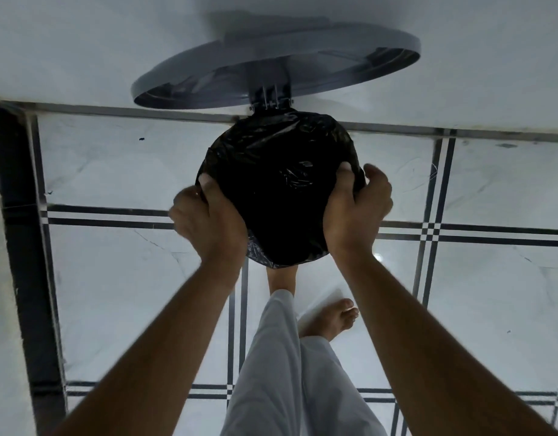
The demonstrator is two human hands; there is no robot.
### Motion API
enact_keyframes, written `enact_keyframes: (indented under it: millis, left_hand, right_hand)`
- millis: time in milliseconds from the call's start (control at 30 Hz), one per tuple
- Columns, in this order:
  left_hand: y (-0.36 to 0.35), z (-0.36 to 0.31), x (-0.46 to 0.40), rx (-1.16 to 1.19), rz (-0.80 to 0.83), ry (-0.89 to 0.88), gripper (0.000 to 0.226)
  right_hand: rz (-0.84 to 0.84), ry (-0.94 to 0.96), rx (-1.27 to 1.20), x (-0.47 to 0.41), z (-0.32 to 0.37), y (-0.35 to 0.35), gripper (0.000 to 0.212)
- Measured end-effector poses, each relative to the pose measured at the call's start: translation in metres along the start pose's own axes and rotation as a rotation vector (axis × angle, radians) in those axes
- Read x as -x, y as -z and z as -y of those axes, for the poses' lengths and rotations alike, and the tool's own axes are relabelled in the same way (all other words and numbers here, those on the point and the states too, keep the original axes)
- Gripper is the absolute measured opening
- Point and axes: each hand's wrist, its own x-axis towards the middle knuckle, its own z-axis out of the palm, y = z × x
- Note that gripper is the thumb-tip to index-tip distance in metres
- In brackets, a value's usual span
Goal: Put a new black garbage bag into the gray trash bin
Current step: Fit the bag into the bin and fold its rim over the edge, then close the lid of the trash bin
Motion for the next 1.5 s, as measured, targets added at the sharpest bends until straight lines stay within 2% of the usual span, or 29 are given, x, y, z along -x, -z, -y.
enact_keyframes:
  millis: [67, 167, 300, 333, 433, 533, 600, 700, 833, 967, 1033, 1100, 1133, 1167, 1233, 1300, 1400, 1500]
  left_hand:
    - [0.006, 0.009, 0.019, 0.089, 0.022, 0.21, 0.065]
    - [0.012, 0.021, 0.044, 0.182, 0.153, 0.436, 0.069]
    - [0.02, 0.023, 0.059, 0.335, 0.354, 0.49, 0.063]
    - [0.021, 0.022, 0.061, 0.366, 0.394, 0.494, 0.063]
    - [0.022, 0.022, 0.063, 0.437, 0.463, 0.523, 0.067]
    - [0.019, 0.026, 0.056, 0.454, 0.426, 0.559, 0.069]
    - [0.018, 0.026, 0.055, 0.431, 0.382, 0.532, 0.067]
    - [0.016, 0.025, 0.059, 0.452, 0.45, 0.453, 0.066]
    - [0.013, 0.033, 0.049, 0.403, 0.508, 0.472, 0.074]
    - [0.012, 0.032, 0.035, 0.36, 0.523, 0.493, 0.077]
    - [0.008, 0.032, 0.024, 0.322, 0.398, 0.527, 0.076]
    - [0.003, 0.039, 0.018, 0.155, 0.119, 0.5, 0.08]
    - [0.002, 0.04, 0.022, 0.095, 0.008, 0.414, 0.078]
    - [0.0, 0.04, 0.028, 0.071, -0.034, 0.275, 0.074]
    - [-0.004, 0.044, 0.046, 0.01, 0.043, -0.033, 0.07]
    - [-0.009, 0.056, 0.053, -0.105, 0.153, -0.191, 0.077]
    - [-0.019, 0.059, 0.038, -0.191, 0.255, -0.143, 0.089]
    - [-0.024, 0.048, 0.009, -0.029, 0.264, 0.056, 0.106]
  right_hand:
    - [-0.086, -0.016, 0.014, 0.02, -0.009, 0.008, 0.058]
    - [-0.033, -0.144, -0.084, 0.044, -0.021, 0.014, 0.058]
    - [0.116, -0.395, -0.327, 0.052, -0.027, 0.015, 0.017]
    - [0.148, -0.432, -0.356, 0.05, -0.027, 0.015, 0.015]
    - [0.203, -0.51, -0.352, 0.043, -0.033, 0.018, 0.036]
    - [0.181, -0.522, -0.274, 0.041, -0.038, 0.015, 0.062]
    - [0.135, -0.507, -0.192, 0.04, -0.044, 0.015, 0.07]
    - [0.293, -0.53, -0.27, 0.036, -0.043, 0.018, 0.055]
    - [0.423, -0.573, -0.294, 0.032, -0.041, 0.022, 0.064]
    - [0.435, -0.55, -0.215, 0.024, -0.05, 0.028, 0.071]
    - [0.357, -0.491, -0.141, 0.022, -0.056, 0.03, 0.074]
    - [0.256, -0.449, -0.088, 0.023, -0.057, 0.032, 0.07]
    - [0.231, -0.434, -0.084, 0.024, -0.057, 0.033, 0.064]
    - [0.23, -0.435, -0.091, 0.025, -0.055, 0.033, 0.059]
    - [0.259, -0.456, -0.112, 0.029, -0.053, 0.031, 0.056]
    - [0.292, -0.479, -0.134, 0.034, -0.052, 0.027, 0.057]
    - [0.327, -0.489, -0.162, 0.04, -0.052, 0.02, 0.059]
    - [0.337, -0.521, -0.219, 0.04, -0.05, 0.015, 0.062]
